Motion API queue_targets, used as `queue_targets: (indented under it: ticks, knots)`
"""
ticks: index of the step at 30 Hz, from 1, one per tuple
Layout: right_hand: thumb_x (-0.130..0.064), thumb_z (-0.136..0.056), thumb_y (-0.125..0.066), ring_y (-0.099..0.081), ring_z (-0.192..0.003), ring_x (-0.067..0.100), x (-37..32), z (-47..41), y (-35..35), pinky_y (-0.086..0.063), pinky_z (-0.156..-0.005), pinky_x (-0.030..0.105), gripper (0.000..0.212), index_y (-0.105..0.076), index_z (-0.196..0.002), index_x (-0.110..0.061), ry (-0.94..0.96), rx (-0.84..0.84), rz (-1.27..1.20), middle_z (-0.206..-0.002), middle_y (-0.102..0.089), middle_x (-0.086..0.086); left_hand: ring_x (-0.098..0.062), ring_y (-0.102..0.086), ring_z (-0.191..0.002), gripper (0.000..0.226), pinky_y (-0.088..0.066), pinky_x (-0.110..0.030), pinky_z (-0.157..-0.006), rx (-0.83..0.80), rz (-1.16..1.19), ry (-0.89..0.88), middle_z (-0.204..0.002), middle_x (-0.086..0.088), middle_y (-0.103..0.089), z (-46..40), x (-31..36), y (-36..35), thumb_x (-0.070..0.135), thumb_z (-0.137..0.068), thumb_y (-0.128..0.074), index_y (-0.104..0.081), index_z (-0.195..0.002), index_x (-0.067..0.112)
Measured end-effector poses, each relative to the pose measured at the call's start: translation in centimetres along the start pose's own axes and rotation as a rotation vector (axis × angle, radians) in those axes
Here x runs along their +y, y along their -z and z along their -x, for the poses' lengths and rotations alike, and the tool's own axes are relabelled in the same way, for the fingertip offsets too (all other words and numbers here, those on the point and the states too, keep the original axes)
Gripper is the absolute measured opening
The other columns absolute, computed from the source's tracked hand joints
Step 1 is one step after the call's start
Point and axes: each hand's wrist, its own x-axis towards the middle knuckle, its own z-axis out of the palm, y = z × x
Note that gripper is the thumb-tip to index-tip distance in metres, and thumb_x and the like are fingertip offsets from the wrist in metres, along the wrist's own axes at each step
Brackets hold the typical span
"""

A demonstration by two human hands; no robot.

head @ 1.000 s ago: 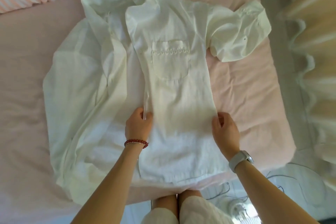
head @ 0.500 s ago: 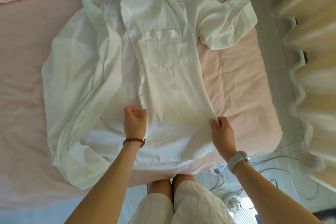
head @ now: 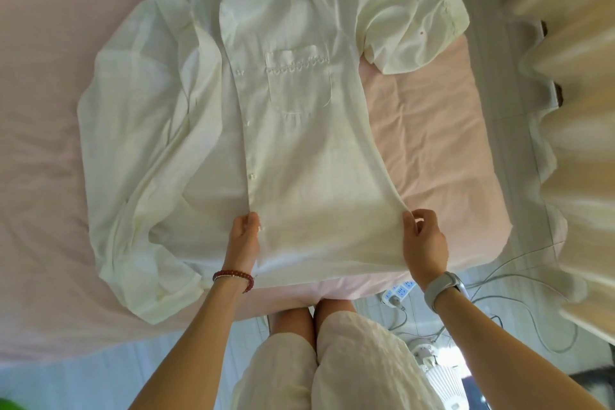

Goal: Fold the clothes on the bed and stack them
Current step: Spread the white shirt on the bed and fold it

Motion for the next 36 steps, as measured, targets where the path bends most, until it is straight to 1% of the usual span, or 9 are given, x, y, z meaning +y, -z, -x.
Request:
queue_targets:
  ticks: [2,5,9,11,17,20,27,31,36]
  knots:
    - [-0.028,-0.097,-0.042,-0.051,-0.068,0.025,0.6,0.2,-0.2,-0.034,-0.058,0.032,0.022,-0.048,-0.109,-0.011,-0.022,-0.058,0.062,-0.073,-0.055,-0.002,-0.014,-0.035,-0.057,0.032,-0.032,-0.026,-0.054,-0.083,-0.15,0.022,-0.062,0.004,-0.036,0.5,-0.8,0.0,0.043,-0.094,-0.045,-0.047,-0.079,0.014]
    - [-0.022,-0.097,-0.042,-0.049,-0.079,0.023,1.2,0.3,-0.5,-0.035,-0.067,0.031,0.021,-0.05,-0.111,-0.01,-0.028,-0.101,0.083,-0.091,-0.056,0.001,-0.01,-0.051,-0.069,0.012,-0.038,-0.021,-0.06,-0.171,-0.284,-0.099,-0.072,0.01,-0.054,1.7,-1.8,-0.2,0.029,-0.09,-0.058,-0.055,-0.083,0.02]
    - [-0.014,-0.098,-0.037,-0.049,-0.082,0.025,1.0,0.4,-0.5,-0.035,-0.07,0.03,0.018,-0.051,-0.105,-0.005,-0.038,-0.038,-0.027,-0.097,-0.057,0.01,-0.011,-0.034,-0.054,0.03,-0.029,-0.019,-0.05,-0.054,-0.299,-0.247,-0.06,0.004,-0.034,2.7,-1.8,-0.1,0.023,-0.094,-0.051,-0.034,-0.07,0.017]
    - [-0.012,-0.098,-0.035,-0.05,-0.082,0.026,0.9,0.5,-0.3,-0.036,-0.07,0.031,0.018,-0.05,-0.104,-0.005,-0.045,-0.001,-0.066,-0.097,-0.058,0.012,-0.012,-0.03,-0.055,0.032,-0.028,-0.019,-0.049,-0.041,-0.224,-0.219,-0.063,0.002,-0.028,3.1,-1.7,-0.4,0.024,-0.095,-0.048,-0.03,-0.07,0.016]
    - [0.0,-0.092,-0.034,-0.047,-0.082,0.026,0.9,0.9,-0.1,-0.037,-0.07,0.034,0.03,-0.05,-0.117,-0.004,-0.034,-0.013,0.101,-0.119,-0.049,0.015,-0.022,-0.047,-0.065,0.019,-0.034,-0.028,-0.054,-0.044,-0.348,-0.03,-0.07,0.001,-0.046,3.2,-3.5,-1.2,0.027,-0.096,-0.043,-0.041,-0.095,0.008]
    - [0.008,-0.08,-0.041,-0.047,-0.106,0.034,0.2,1.4,-0.5,-0.036,-0.085,0.042,0.05,-0.047,-0.127,-0.01,0.093,0.025,0.348,-0.125,-0.045,0.014,-0.024,-0.053,-0.071,0.02,-0.04,-0.027,-0.057,-0.055,-0.307,0.026,-0.076,-0.001,-0.054,3.5,-4.3,-0.9,0.028,-0.092,-0.052,-0.045,-0.098,0.011]
    - [0.003,-0.074,-0.059,-0.037,-0.132,0.036,-3.3,4.0,-3.4,-0.025,-0.107,0.057,0.064,-0.046,-0.136,-0.009,0.725,-0.155,0.617,-0.143,-0.039,0.018,-0.019,-0.054,-0.082,0.023,-0.039,-0.027,-0.071,0.292,-0.386,-0.154,-0.104,-0.006,-0.057,4.1,-4.1,2.2,0.015,-0.09,-0.053,-0.052,-0.111,0.006]
    - [-0.012,-0.09,-0.041,-0.014,-0.142,0.024,-5.8,5.2,-6.3,-0.013,-0.115,0.042,0.05,-0.036,-0.14,-0.017,0.71,-0.354,0.686,-0.153,-0.018,0.009,-0.032,-0.051,-0.106,0.027,-0.043,-0.041,-0.084,0.459,-0.459,-0.228,-0.118,-0.017,-0.051,2.2,-2.4,6.2,0.01,-0.087,-0.056,-0.054,-0.113,0.001]
    - [-0.014,-0.093,-0.04,-0.03,-0.134,0.023,-10.0,6.5,-9.0,-0.025,-0.108,0.036,0.041,-0.044,-0.133,-0.014,0.631,-0.297,0.482,-0.146,-0.034,0.006,-0.037,-0.033,-0.124,0.05,-0.033,-0.052,-0.094,0.639,-0.568,-0.185,-0.137,-0.017,-0.038,-1.2,0.0,11.5,0.021,-0.082,-0.064,-0.046,-0.127,0.008]
